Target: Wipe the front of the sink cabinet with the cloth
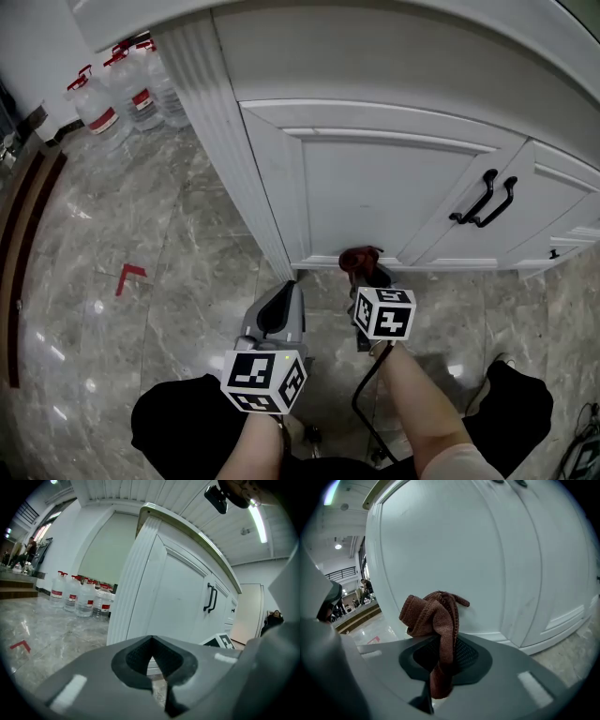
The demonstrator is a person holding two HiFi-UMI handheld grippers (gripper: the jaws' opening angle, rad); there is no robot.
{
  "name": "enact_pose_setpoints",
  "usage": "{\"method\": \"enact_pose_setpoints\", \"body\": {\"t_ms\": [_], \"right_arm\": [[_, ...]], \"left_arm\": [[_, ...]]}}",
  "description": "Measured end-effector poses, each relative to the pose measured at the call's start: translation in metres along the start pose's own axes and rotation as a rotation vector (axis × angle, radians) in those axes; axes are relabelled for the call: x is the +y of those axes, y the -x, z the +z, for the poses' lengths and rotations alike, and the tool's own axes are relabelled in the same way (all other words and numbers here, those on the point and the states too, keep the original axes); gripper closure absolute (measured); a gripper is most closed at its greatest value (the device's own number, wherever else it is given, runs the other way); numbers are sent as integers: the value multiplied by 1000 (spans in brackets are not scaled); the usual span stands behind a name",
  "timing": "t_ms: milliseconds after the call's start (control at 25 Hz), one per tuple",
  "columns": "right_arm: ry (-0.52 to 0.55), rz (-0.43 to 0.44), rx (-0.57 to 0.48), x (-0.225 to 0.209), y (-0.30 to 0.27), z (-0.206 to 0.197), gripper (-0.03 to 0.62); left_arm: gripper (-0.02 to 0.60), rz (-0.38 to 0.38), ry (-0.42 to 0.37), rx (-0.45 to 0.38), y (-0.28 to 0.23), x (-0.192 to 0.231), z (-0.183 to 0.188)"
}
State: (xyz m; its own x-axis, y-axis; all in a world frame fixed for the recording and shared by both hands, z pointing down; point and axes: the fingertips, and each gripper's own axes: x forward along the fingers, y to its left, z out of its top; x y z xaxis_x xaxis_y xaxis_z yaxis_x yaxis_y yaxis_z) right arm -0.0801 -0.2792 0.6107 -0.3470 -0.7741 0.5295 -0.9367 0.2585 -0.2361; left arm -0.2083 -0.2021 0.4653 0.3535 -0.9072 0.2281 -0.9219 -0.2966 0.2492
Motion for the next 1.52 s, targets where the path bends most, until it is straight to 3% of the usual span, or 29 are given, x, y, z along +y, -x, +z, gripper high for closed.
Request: {"method": "enact_pose_setpoints", "body": {"t_ms": [400,680,840,1120,1360,1520], "right_arm": [[-55,-113,1,-84,32,-1,514],[-92,-75,-51,-84,69,13,516],[-98,-26,-156,-79,117,51,517],[42,-8,-368,-90,212,149,517],[89,79,-502,-93,261,228,517],[158,138,-558,-84,277,272,517]], "left_arm": [[581,-8,-41,50,-21,-21,-18],[581,13,-54,52,-30,-38,-19],[581,17,-112,10,-31,-68,3],[581,-109,-297,-131,-31,-173,61],[581,-138,-285,-210,-26,-226,91],[581,-125,-366,-210,-30,-251,88]]}}
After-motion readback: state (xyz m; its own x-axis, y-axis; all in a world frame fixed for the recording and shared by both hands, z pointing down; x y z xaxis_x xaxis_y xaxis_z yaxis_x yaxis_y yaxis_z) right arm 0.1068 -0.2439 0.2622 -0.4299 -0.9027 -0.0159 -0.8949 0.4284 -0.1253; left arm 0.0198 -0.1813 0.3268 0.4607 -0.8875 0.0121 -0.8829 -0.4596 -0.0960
